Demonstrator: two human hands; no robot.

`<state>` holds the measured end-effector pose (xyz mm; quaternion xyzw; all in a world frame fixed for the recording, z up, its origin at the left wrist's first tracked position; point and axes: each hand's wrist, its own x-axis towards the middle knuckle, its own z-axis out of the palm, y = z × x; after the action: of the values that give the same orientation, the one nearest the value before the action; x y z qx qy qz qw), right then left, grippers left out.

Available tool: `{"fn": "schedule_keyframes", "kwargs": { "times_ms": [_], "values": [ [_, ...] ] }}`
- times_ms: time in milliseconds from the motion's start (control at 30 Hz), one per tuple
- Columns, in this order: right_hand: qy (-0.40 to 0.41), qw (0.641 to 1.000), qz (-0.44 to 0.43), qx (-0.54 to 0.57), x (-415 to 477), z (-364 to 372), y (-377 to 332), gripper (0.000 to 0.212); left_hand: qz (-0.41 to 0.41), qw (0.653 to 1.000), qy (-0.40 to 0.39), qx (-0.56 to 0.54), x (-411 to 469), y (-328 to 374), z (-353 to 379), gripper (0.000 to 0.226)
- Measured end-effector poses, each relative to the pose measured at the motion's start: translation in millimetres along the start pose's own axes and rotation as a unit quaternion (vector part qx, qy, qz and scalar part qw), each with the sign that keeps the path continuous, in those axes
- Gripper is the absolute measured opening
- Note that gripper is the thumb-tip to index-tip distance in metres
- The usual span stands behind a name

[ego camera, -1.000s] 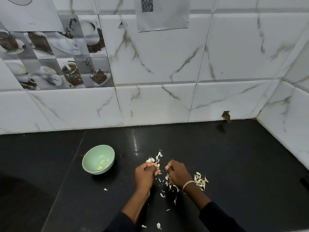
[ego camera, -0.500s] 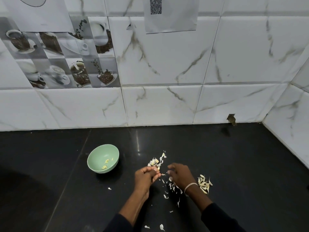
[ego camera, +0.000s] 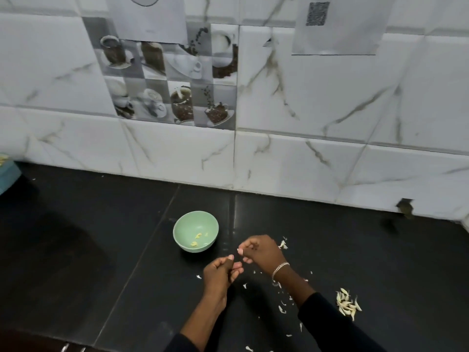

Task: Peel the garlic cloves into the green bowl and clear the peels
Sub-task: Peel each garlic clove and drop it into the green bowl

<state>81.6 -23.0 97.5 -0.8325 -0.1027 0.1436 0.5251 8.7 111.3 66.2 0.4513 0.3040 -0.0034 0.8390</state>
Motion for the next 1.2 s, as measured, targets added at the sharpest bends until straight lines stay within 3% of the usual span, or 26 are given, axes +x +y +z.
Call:
{"fn": "schedule_keyframes", "kwargs": {
  "times_ms": [233,567,700,933,1067,1200],
  "values": [
    [-0.023,0.999,0.032,0.024,67.6,58.5,-46.6,0.005,-0.018,0.998,0.055,-0.029,2.6,9.7,-41.5,0.008],
    [0.002,0.996,0.087,0.038,97.3,90.2,-50.1,0.019,0.046,0.995,0.085,-0.023,23.7,63.7,-69.5,0.007],
    [0.013,0.998,0.059,0.034,84.9,71.8,-47.0,0.006,0.055,0.995,0.082,-0.009,29.6,68.0,-65.1,0.007],
    [0.027,0.989,0.07,0.128,9.6,12.8,-5.7,0.012,0.024,0.998,0.028,0.05,25.7,32.2,-21.5,0.01],
    [0.07,0.988,0.102,0.091,-46.7,-31.0,40.9,0.016,0.004,0.995,-0.023,0.101,17.3,-4.2,21.1,0.009],
    [0.171,0.974,0.149,-0.002,-93.7,-82.3,83.0,0.015,-0.004,0.985,-0.078,0.153,4.4,-38.9,60.7,0.009]
  ]
}}
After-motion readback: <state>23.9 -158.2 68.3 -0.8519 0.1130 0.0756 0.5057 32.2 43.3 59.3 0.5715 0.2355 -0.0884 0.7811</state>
